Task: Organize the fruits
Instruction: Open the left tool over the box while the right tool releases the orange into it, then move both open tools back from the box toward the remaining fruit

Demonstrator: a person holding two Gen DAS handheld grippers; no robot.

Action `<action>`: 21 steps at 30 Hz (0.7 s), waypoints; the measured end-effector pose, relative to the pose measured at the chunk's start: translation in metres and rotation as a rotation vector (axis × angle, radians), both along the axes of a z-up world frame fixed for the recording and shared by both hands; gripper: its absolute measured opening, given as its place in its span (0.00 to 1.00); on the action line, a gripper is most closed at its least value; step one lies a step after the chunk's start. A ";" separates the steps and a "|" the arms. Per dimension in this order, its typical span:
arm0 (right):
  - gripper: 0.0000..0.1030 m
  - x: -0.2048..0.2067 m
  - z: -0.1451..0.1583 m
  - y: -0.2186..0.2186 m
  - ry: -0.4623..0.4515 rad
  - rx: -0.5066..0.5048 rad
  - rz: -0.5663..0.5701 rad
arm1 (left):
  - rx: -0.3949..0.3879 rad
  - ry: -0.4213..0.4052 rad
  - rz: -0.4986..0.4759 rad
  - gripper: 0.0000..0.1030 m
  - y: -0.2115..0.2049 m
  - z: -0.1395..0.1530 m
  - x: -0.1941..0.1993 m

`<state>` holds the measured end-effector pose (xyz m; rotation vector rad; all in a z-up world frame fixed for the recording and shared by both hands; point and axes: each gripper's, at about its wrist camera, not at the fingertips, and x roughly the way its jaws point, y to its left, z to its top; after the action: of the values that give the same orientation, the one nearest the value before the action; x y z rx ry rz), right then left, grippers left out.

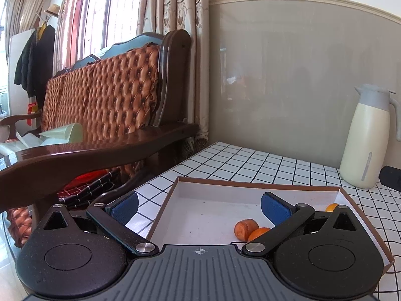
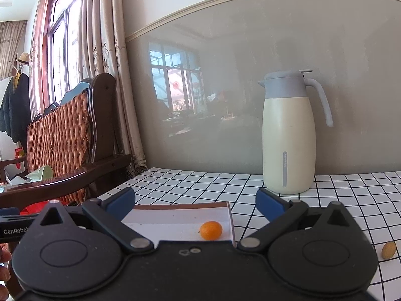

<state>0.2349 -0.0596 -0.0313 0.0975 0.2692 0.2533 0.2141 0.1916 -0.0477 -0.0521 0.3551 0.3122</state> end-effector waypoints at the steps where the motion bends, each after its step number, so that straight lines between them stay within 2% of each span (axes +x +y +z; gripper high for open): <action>1: 0.94 0.000 -0.001 -0.001 0.009 -0.001 0.000 | -0.003 0.006 0.001 1.00 -0.001 0.000 0.000; 9: 0.94 -0.010 -0.003 -0.004 0.017 -0.027 0.018 | 0.002 0.020 0.000 1.00 -0.012 -0.004 -0.009; 13: 0.94 -0.014 -0.004 -0.005 0.030 -0.035 0.040 | -0.022 -0.004 -0.008 1.00 -0.015 -0.004 -0.020; 17: 0.94 -0.021 -0.003 -0.010 0.040 -0.019 0.043 | -0.113 -0.050 -0.010 1.00 -0.012 -0.006 -0.032; 20: 0.94 -0.028 -0.004 -0.015 0.040 -0.006 0.041 | -0.227 -0.094 0.007 1.00 -0.007 -0.015 -0.041; 21: 0.94 -0.030 -0.005 -0.015 0.045 -0.004 0.045 | -0.275 -0.084 0.011 1.00 -0.005 -0.020 -0.042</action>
<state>0.2049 -0.0748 -0.0363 0.0930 0.3166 0.2951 0.1725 0.1867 -0.0675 -0.3359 0.3127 0.2694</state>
